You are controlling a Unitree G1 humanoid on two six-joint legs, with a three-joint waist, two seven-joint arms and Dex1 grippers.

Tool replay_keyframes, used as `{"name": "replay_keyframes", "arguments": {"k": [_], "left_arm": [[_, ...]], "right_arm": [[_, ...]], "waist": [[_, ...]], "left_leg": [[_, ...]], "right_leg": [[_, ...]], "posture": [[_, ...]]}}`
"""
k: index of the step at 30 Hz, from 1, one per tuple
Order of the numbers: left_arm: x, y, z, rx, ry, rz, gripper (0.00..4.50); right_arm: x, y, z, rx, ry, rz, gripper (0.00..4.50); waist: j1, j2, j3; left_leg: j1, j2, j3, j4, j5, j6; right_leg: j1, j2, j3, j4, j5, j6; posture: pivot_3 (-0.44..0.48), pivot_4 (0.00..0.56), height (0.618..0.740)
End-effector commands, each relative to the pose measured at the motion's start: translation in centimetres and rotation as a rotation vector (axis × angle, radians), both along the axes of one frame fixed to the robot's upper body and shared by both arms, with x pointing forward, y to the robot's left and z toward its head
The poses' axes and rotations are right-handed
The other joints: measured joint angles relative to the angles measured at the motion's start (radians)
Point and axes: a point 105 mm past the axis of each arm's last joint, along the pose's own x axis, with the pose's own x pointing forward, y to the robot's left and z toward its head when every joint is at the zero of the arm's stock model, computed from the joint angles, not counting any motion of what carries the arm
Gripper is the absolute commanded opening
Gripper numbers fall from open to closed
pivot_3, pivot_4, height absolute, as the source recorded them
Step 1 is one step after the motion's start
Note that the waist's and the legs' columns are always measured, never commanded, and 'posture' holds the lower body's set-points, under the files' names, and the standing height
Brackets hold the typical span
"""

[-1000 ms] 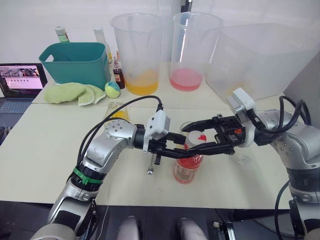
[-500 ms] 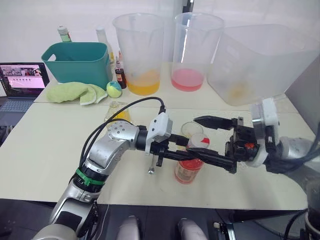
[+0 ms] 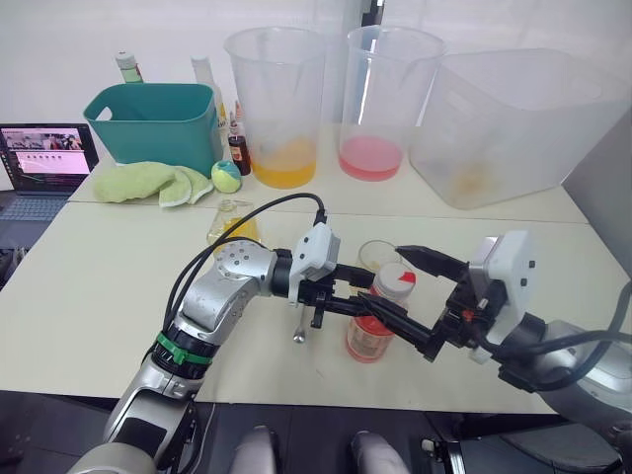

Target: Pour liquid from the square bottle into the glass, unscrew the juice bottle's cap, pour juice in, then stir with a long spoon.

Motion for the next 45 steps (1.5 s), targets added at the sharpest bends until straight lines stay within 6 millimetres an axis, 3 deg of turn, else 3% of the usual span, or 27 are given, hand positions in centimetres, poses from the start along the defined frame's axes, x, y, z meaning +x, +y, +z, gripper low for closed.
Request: {"name": "replay_keyframes", "arguments": {"k": [1, 3, 11, 12, 23, 28, 37, 45], "left_arm": [[-0.1, -0.3, -0.5, 0.027, -0.001, -0.011, 1.23], [-0.1, -0.3, -0.4, 0.028, -0.002, -0.013, 1.23], [-0.1, -0.3, -0.3, 0.030, -0.003, -0.017, 1.23], [-0.1, -0.3, -0.3, 0.029, -0.003, -0.017, 1.23], [-0.1, -0.4, -0.3, 0.031, -0.004, -0.017, 1.23], [-0.2, -0.3, -0.3, 0.032, -0.006, -0.016, 1.23], [-0.4, 0.0, -0.4, 0.037, -0.006, -0.007, 1.23], [-0.5, 0.4, -0.4, 0.046, -0.005, 0.000, 1.23]], "right_arm": [[-0.6, 0.4, 1.2, 0.038, -0.050, 0.007, 4.49], [-0.6, 0.5, 1.2, 0.046, -0.046, 0.002, 4.25], [-0.6, 0.4, 1.6, 0.073, -0.044, -0.018, 1.75], [-0.5, 0.4, 1.6, 0.073, -0.044, -0.020, 1.64], [-0.2, 0.4, 1.5, 0.069, -0.037, -0.014, 1.64], [0.0, 0.6, 1.6, 0.072, 0.012, 0.157, 1.64], [2.1, -1.1, 1.2, -0.044, 0.121, 0.542, 1.64], [3.6, -1.1, 1.6, -0.125, 0.153, 0.758, 1.64]], "waist": [[-0.001, 0.000, 0.000], [-0.001, 0.000, 0.000], [-0.001, 0.000, 0.000], [-0.001, 0.001, 0.000], [-0.002, 0.001, 0.000], [-0.006, 0.001, 0.000], [-0.008, 0.003, -0.001], [-0.007, 0.004, -0.001]], "left_leg": [[0.000, 0.000, 0.000, 0.000, 0.000, 0.000], [0.000, 0.000, -0.001, 0.000, 0.000, 0.000], [-0.001, 0.000, -0.002, 0.000, 0.000, 0.000], [-0.001, 0.000, -0.002, 0.000, 0.000, 0.000], [-0.001, 0.000, -0.003, 0.000, 0.000, 0.000], [-0.001, -0.001, -0.003, 0.001, 0.000, 0.000], [0.000, 0.000, -0.002, 0.001, 0.001, 0.001], [-0.001, 0.000, -0.002, 0.002, 0.001, 0.002]], "right_leg": [[0.000, 0.000, 0.000, 0.000, 0.000, 0.000], [0.000, 0.000, 0.000, 0.000, 0.000, 0.000], [0.000, 0.000, -0.001, 0.000, 0.000, 0.000], [0.000, 0.000, -0.001, 0.000, 0.000, 0.000], [0.000, 0.000, -0.001, 0.000, 0.000, 0.000], [0.000, 0.000, -0.001, 0.000, 0.000, 0.000], [0.001, 0.001, 0.000, 0.000, 0.000, 0.000], [0.000, 0.001, -0.001, 0.001, 0.000, 0.000]], "posture": [[0.000, 0.150, 0.730], [0.000, 0.150, 0.730], [0.000, 0.150, 0.730], [0.000, 0.150, 0.730], [0.000, 0.150, 0.730], [0.000, 0.150, 0.730], [0.000, 0.150, 0.730], [0.000, 0.150, 0.730]]}}
